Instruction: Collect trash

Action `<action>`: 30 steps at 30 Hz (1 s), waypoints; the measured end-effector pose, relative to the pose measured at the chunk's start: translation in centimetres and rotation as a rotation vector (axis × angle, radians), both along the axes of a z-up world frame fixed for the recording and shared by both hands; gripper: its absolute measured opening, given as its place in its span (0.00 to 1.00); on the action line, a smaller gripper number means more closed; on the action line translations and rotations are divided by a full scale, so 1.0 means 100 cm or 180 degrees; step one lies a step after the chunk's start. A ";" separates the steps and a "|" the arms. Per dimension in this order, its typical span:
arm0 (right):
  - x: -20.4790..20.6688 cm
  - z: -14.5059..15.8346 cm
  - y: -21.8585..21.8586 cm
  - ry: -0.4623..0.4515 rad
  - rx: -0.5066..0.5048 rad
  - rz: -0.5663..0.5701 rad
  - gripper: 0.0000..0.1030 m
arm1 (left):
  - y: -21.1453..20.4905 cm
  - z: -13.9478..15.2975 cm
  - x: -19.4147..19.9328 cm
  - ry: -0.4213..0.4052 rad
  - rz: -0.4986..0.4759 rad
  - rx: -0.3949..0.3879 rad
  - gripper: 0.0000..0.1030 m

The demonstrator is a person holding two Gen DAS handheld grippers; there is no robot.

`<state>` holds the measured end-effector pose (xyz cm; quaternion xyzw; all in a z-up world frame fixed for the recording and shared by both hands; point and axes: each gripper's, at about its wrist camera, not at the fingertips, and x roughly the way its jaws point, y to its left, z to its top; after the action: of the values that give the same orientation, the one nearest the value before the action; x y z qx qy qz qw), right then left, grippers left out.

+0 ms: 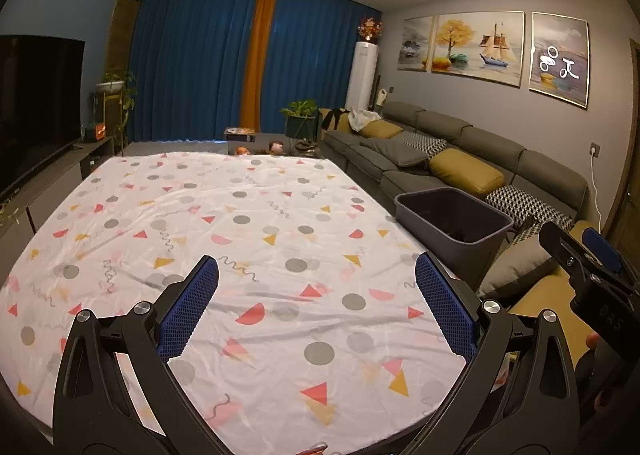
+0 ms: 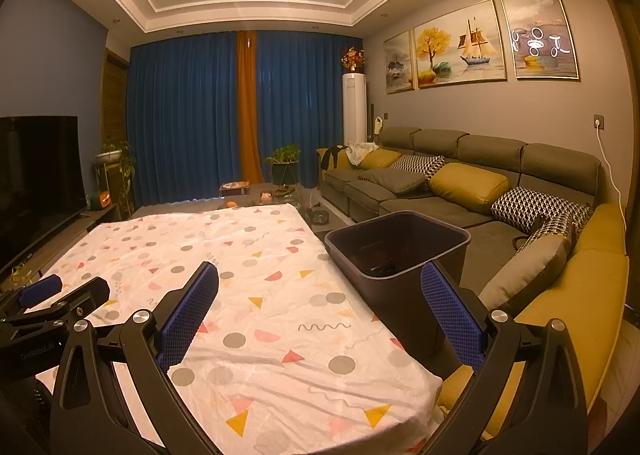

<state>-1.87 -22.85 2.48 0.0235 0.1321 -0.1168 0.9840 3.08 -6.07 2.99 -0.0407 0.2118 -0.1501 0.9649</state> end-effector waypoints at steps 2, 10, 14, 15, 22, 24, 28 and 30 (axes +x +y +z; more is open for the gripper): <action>0.000 0.000 0.000 0.0001 0.0003 0.0002 0.95 | 0.000 0.000 0.001 -0.0011 0.0014 0.0024 0.94; 0.000 -0.003 0.000 0.0017 0.0011 0.0003 0.95 | 0.004 -0.002 0.002 -0.0016 0.0006 0.0056 0.86; 0.000 -0.004 0.001 0.0016 0.0013 0.0003 0.95 | 0.004 0.000 0.000 -0.0020 0.0000 0.0036 0.86; 0.000 -0.004 0.001 0.0016 0.0018 0.0007 0.95 | 0.005 0.000 0.000 -0.0021 -0.0002 0.0036 0.86; 0.001 -0.004 0.000 0.0015 0.0025 0.0011 0.95 | 0.006 0.001 0.001 -0.0013 -0.0002 0.0022 0.86; 0.001 -0.004 0.000 0.0018 0.0025 0.0010 0.95 | 0.006 0.001 0.001 -0.0012 -0.0006 0.0022 0.86; 0.001 -0.004 0.000 0.0014 0.0023 0.0010 0.95 | 0.006 0.001 0.001 -0.0009 -0.0009 0.0025 0.86; 0.001 -0.003 -0.001 0.0014 0.0022 0.0009 0.95 | 0.006 0.002 0.000 -0.0008 -0.0016 0.0026 0.86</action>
<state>-1.72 -22.93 2.21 0.0264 0.1347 -0.1151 0.9838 3.08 -5.51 3.17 -0.0361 0.2114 -0.1517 0.9649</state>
